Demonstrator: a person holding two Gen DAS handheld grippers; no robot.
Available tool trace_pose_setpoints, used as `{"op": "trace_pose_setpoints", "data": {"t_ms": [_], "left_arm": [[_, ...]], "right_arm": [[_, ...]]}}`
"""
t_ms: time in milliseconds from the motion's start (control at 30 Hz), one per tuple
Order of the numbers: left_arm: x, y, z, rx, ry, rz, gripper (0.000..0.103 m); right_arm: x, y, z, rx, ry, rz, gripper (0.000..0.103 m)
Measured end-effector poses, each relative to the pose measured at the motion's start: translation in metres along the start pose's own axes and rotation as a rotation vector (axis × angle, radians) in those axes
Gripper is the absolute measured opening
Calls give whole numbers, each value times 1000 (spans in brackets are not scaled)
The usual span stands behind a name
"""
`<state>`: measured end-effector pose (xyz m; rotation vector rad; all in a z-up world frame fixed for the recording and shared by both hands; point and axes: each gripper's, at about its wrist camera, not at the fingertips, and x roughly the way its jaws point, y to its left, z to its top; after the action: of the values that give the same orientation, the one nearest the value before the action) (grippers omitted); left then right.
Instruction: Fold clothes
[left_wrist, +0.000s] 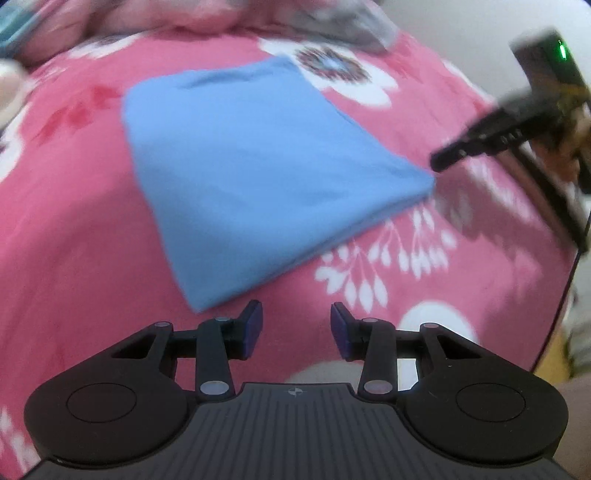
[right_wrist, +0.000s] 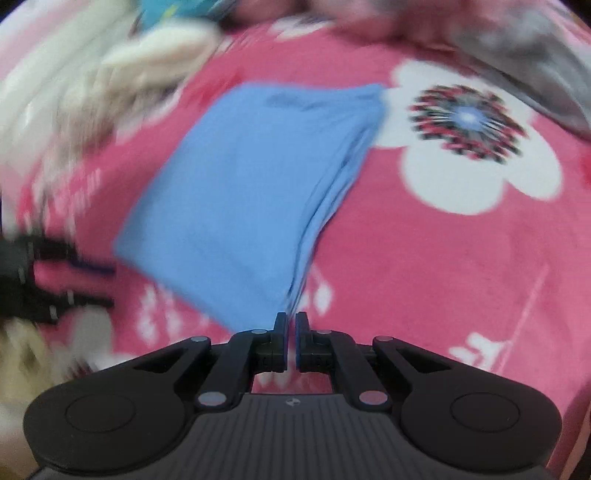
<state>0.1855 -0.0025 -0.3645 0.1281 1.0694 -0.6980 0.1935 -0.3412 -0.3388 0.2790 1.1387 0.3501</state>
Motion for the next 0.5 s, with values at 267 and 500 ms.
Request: {"op": "trace_pose_setpoints", "data": {"t_ms": [267, 500], "left_arm": [[16, 61, 54, -360, -163, 181, 65], [53, 105, 74, -503, -127, -23, 65]], "right_arm": [[48, -84, 56, 411, -190, 176, 57], [88, -122, 60, 581, -185, 312, 57]]}}
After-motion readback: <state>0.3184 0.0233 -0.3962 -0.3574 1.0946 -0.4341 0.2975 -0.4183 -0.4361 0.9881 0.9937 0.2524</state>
